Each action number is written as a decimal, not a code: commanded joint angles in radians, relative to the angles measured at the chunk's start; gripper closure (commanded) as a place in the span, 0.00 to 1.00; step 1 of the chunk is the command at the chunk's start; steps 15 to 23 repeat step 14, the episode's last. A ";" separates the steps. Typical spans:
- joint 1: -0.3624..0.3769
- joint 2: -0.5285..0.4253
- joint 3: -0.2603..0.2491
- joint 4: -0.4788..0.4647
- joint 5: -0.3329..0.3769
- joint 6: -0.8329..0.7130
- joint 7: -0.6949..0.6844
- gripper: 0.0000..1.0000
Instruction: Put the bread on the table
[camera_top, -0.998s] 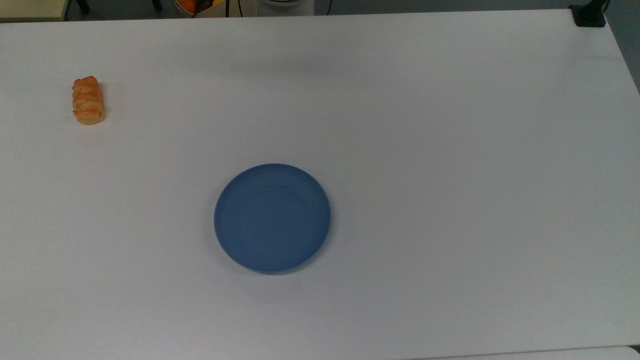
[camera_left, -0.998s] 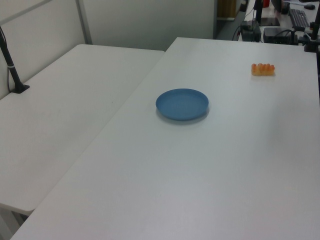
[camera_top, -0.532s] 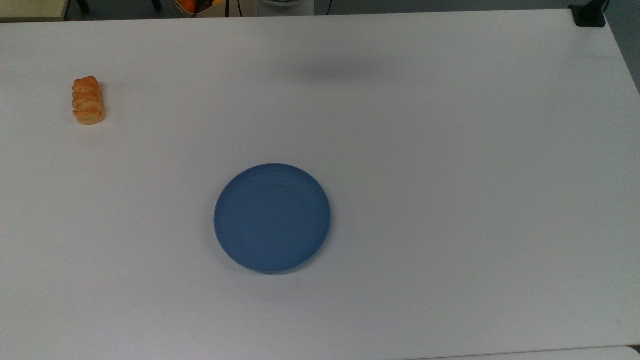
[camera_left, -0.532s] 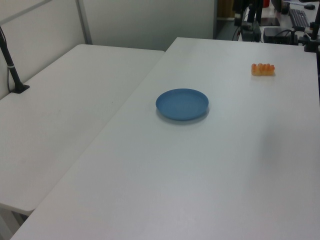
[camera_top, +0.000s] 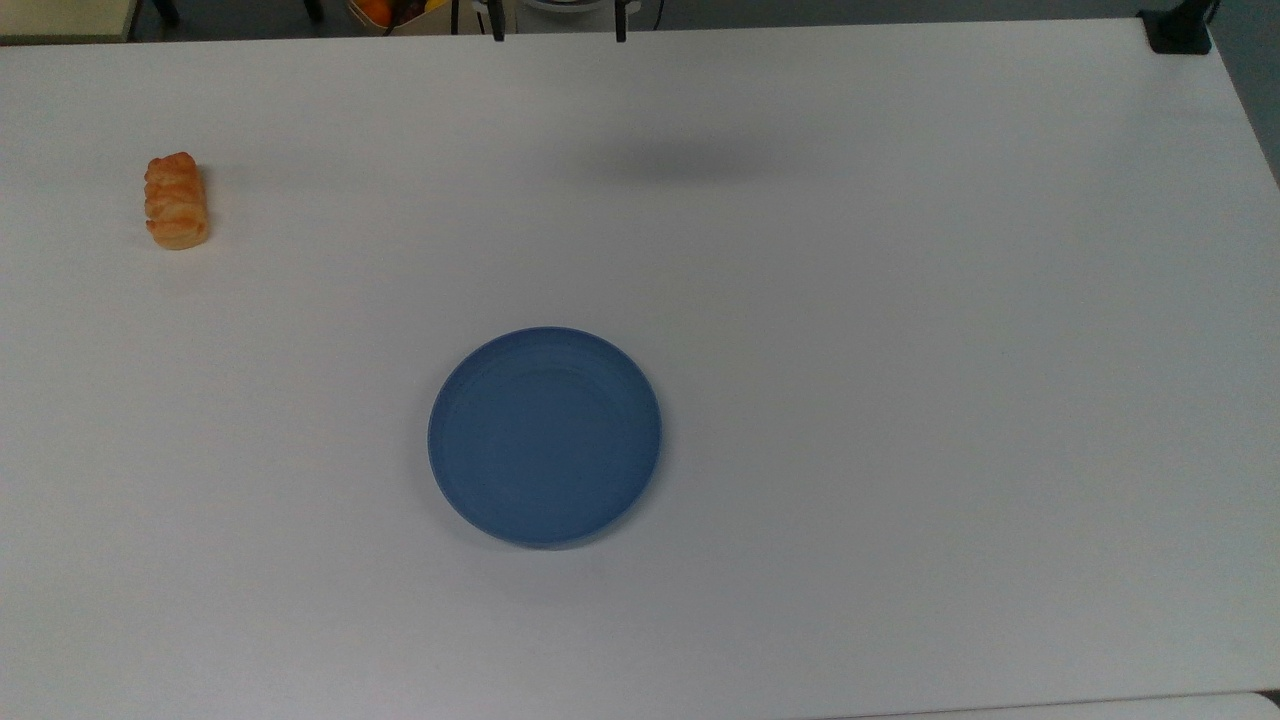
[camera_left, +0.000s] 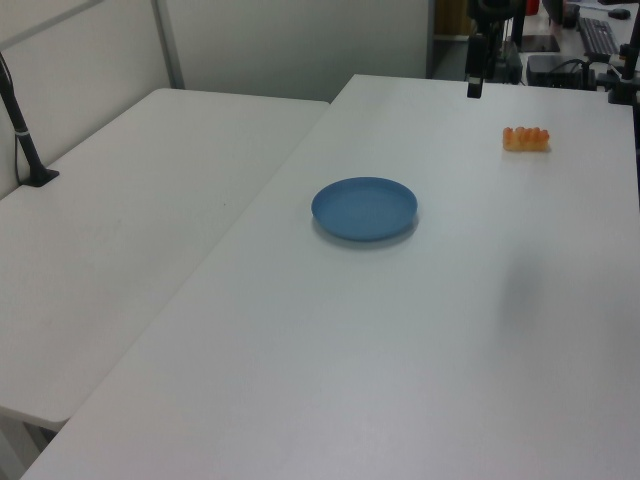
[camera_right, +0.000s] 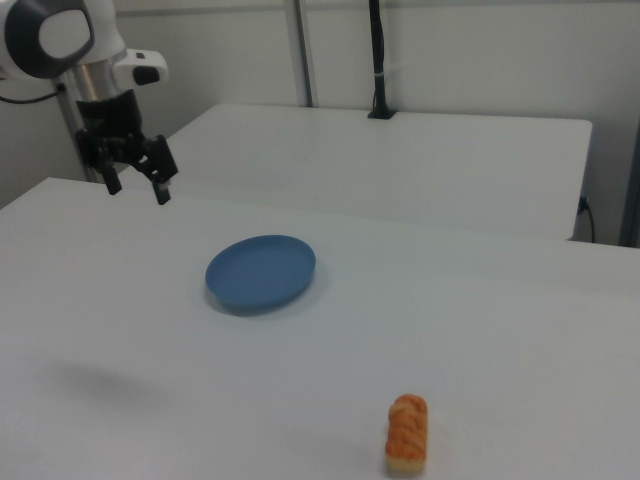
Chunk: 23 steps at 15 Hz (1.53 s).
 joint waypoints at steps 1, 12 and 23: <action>0.020 -0.047 -0.068 -0.060 -0.007 0.072 -0.167 0.00; 0.021 -0.048 -0.078 -0.058 0.028 0.053 -0.176 0.00; 0.021 -0.048 -0.076 -0.058 0.028 0.053 -0.176 0.00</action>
